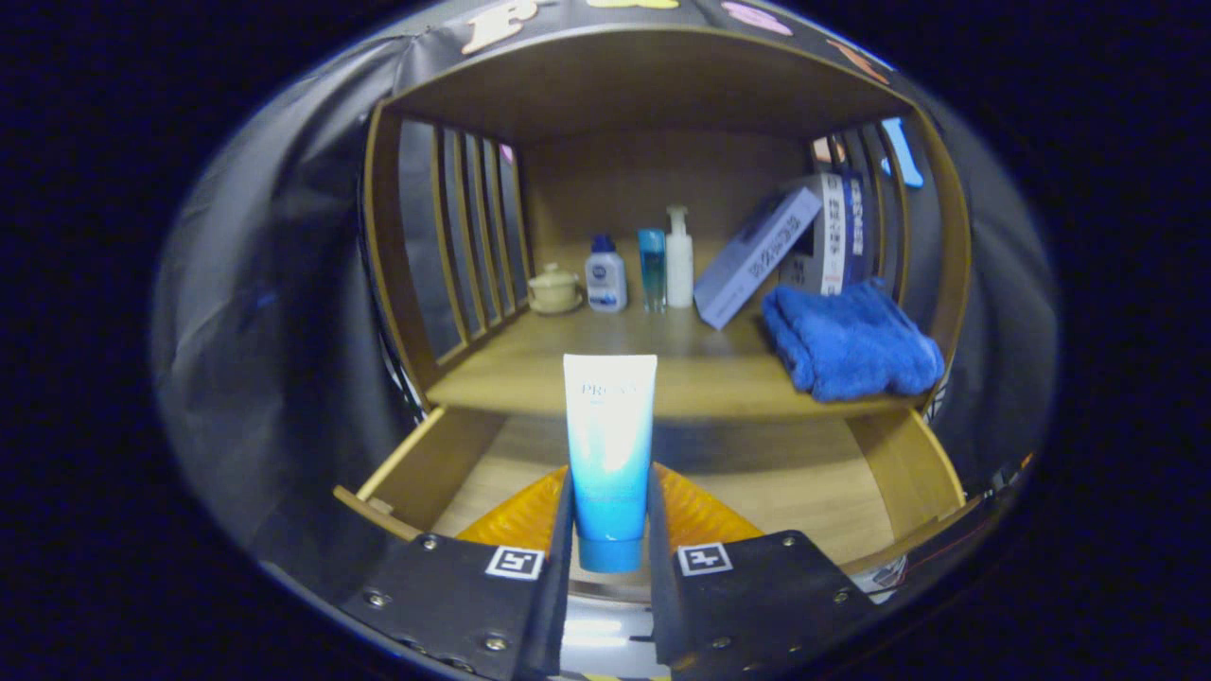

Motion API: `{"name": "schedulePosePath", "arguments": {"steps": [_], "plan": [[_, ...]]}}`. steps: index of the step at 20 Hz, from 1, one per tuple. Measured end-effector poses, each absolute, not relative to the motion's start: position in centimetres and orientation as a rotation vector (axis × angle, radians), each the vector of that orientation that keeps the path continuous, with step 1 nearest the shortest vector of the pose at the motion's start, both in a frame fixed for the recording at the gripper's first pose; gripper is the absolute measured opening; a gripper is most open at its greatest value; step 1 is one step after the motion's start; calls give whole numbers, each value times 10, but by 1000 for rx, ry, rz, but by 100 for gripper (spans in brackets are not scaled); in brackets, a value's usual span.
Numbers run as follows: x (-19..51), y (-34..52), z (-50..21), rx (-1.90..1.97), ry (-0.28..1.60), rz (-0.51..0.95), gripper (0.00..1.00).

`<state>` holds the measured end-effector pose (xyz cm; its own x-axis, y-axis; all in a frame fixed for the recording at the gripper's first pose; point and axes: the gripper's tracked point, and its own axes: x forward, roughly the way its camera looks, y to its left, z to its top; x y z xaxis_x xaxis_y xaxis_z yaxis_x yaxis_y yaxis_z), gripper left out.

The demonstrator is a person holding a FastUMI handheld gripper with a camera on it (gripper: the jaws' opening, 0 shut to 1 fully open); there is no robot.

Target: Pull open the drawer, take out the items inside it, and place them on the countertop above the cabinet.

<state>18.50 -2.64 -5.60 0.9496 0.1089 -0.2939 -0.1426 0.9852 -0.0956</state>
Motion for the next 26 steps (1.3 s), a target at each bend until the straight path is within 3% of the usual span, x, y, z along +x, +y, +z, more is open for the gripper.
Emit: {"name": "schedulePosePath", "arguments": {"steps": [5, 9, 22, 26], "plan": [[209, -23, 18, -55, 90, 53, 37], [239, -33, 53, -23, 30, -4, 37], [340, -59, -81, -30, 326, -36, 41], [343, -59, -69, -26, 276, -51, 46]]}}
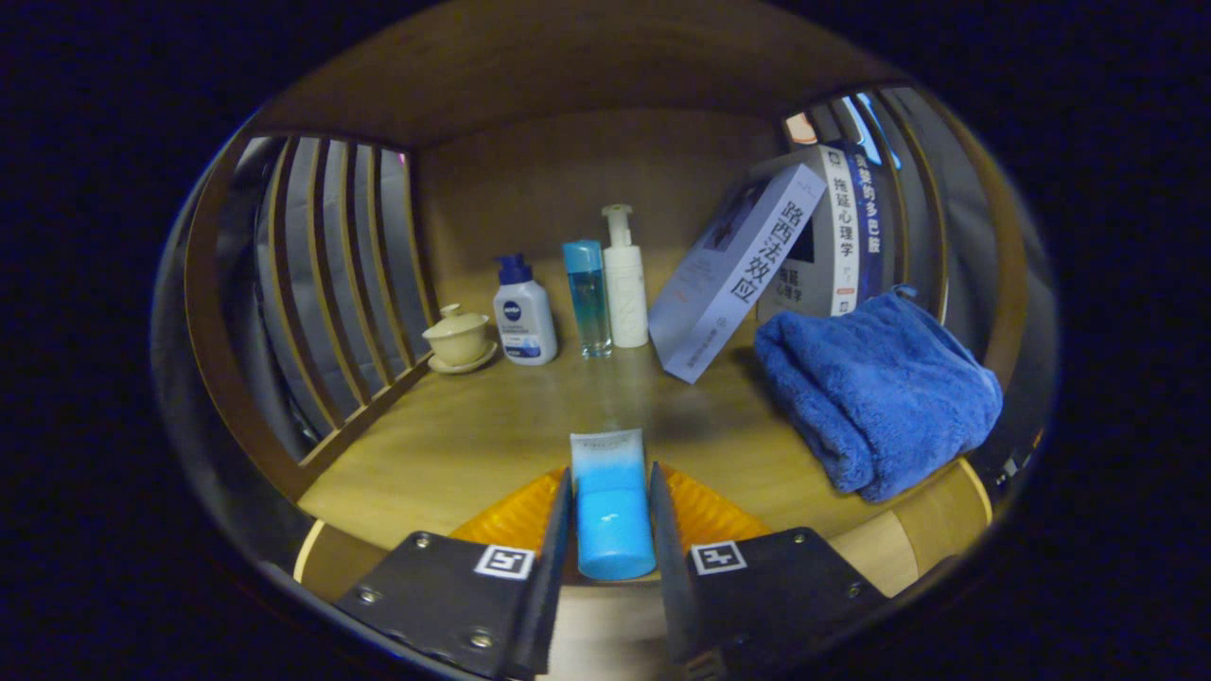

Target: Pull open the drawer, take out the items inside it, and place them on the countertop above the cabinet.

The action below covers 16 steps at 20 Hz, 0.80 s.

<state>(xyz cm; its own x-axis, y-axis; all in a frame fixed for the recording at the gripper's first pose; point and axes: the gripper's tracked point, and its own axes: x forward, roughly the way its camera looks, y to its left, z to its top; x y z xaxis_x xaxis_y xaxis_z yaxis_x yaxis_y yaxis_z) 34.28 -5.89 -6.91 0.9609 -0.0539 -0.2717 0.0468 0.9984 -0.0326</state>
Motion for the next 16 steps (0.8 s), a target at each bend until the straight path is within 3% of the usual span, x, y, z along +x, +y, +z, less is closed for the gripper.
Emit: {"name": "schedulePosePath", "arguments": {"steps": [2, 9, 16], "plan": [[339, -58, -68, -34, 272, -58, 62], [298, -68, -46, -43, 252, -77, 100], [224, -80, -4, -104, 137, -89, 100]]}}
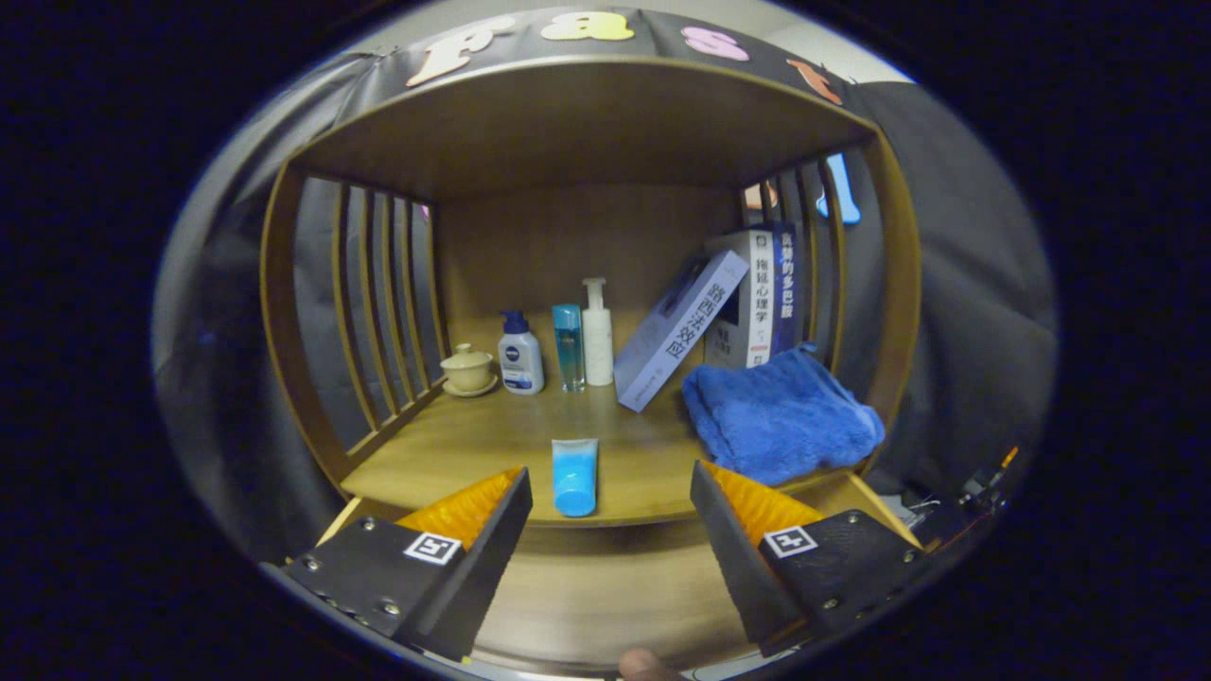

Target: Pull open the drawer, take out the items inside it, and place them on the countertop above the cabinet.

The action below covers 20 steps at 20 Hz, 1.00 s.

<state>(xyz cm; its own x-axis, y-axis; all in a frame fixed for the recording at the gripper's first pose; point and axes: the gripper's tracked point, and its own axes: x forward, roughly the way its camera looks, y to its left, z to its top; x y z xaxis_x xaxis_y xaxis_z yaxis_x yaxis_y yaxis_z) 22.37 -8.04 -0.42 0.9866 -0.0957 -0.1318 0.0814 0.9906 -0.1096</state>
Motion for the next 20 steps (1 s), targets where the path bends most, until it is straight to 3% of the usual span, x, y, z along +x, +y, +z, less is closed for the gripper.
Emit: {"name": "schedulePosePath", "arguments": {"steps": [5, 11, 20], "plan": [[154, -64, 8, -128, 38, -70, 100], [79, -53, -29, -98, 0, -54, 100], [50, -98, -97, -88, 7, -78, 99]]}}
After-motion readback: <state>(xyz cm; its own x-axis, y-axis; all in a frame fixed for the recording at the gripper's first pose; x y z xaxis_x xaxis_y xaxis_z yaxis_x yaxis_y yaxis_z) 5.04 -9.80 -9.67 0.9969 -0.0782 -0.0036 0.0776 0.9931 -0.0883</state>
